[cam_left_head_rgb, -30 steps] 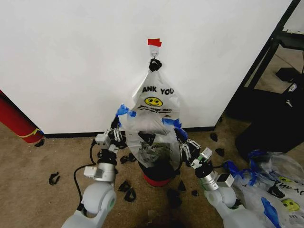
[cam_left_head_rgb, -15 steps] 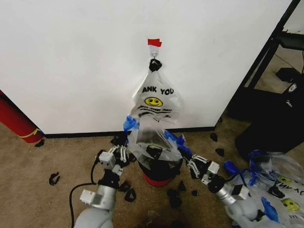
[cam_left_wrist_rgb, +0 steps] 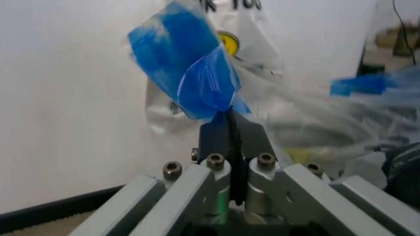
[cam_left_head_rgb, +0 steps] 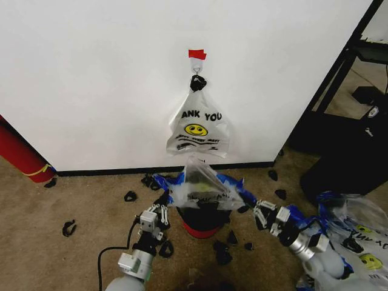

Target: Pick up the garbage bag from the wall and place it over the trash bin.

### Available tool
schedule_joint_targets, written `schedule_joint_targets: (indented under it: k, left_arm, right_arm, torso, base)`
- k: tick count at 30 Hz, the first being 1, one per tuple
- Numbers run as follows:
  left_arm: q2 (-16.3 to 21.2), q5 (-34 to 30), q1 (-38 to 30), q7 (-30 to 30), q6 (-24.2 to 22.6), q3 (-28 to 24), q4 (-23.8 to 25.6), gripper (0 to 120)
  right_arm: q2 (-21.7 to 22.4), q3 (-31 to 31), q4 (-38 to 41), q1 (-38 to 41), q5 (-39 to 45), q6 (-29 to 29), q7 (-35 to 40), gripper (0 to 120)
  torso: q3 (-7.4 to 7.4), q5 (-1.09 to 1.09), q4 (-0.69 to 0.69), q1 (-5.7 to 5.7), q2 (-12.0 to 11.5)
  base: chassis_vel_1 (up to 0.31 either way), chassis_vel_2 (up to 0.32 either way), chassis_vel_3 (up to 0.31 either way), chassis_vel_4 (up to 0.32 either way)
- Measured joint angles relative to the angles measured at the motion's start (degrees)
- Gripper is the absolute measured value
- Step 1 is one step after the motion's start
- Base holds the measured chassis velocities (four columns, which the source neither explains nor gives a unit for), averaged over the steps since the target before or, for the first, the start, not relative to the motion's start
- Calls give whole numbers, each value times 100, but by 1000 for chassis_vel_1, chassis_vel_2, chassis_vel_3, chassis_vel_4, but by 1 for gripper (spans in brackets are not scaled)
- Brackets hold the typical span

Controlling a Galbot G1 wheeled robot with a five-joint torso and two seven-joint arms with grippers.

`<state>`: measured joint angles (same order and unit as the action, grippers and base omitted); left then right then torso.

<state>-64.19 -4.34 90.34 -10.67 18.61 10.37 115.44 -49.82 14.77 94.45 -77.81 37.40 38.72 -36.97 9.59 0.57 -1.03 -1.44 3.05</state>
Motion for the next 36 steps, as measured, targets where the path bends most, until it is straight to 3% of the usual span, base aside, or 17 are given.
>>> schedule_joint_targets:
  k: [9, 18, 36]
  left_arm:
    - [313, 1034, 355, 336, 156, 228, -95, 0]
    - [286, 1811, 402, 358, 111, 407, -311, 0]
    - [234, 1977, 24, 342, -93, 337, -1043, 0]
  right_arm:
    - [31, 10, -52, -176, -99, 80, -478, 0]
    - [-4, 74, -361, -329, -88, 239, -764, 0]
    - [-695, -102, -1439, -161, 153, 663, -687, 0]
  torso:
    - [0, 1, 0, 0, 0]
    - [0, 1, 0, 0, 0]
    - [0, 1, -1, 0, 0]
  base:
    - [0, 0, 0, 0]
    - [0, 0, 0, 0]
    - [0, 0, 0, 0]
